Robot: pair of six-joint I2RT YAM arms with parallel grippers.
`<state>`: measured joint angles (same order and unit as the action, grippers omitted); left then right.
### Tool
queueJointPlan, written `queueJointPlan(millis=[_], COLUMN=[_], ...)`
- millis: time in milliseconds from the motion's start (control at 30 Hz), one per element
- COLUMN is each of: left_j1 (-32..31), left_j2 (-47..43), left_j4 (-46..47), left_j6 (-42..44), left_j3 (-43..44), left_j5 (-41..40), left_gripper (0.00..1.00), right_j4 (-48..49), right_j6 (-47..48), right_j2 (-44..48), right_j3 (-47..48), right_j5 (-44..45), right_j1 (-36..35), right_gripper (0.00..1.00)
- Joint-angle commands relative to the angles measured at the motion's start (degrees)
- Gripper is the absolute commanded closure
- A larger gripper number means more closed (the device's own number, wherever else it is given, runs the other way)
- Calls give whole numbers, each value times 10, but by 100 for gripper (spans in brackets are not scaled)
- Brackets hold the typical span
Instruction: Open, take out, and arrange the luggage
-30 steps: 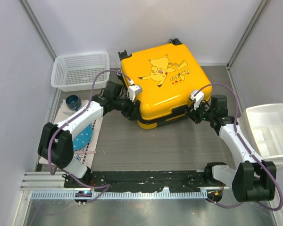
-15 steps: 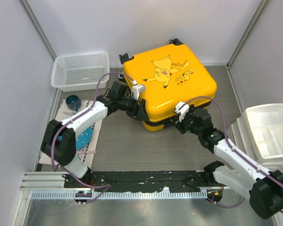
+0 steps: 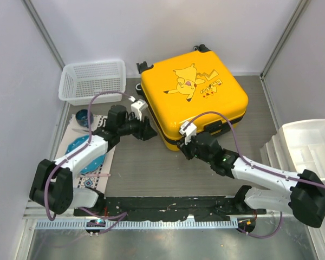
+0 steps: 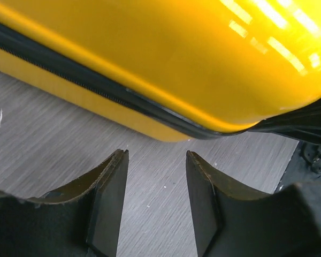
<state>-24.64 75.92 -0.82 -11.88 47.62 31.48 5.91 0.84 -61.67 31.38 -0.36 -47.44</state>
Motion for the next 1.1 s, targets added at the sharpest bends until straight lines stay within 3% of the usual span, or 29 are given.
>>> queueJointPlan(millis=[0,133,467,667,733,800,967,1067], left_j1=[-1,-2,-44,-24,-7,15,32,24], left_j2=[21,65,118,100,76,27,-110,-174], left_j4=[96,150,225,233,250,248,195,178], left_j6=[-7,-11,-30,-90,-108,-111,-27,18], left_j3=[-38,-30,-24,-66,-83,-110,-188,-236], left_j5=[-9,3,4,-39,-21,-10,-4,20], left_gripper=[50,57,62,60,56,52,39,34], right_j4=[46,5,28,96,100,100,42,-43], right_j6=[-69,-105,-154,-117,-110,-86,-3,33], right_j2=[-35,-100,-180,-214,-213,-196,-109,-7], right_j3=[70,122,187,202,206,204,171,136], right_j5=[112,220,355,325,285,236,171,100], right_j1=[-78,-107,-156,-157,-157,-157,-154,-117], right_gripper=[100,100,100,100,91,71,54,44])
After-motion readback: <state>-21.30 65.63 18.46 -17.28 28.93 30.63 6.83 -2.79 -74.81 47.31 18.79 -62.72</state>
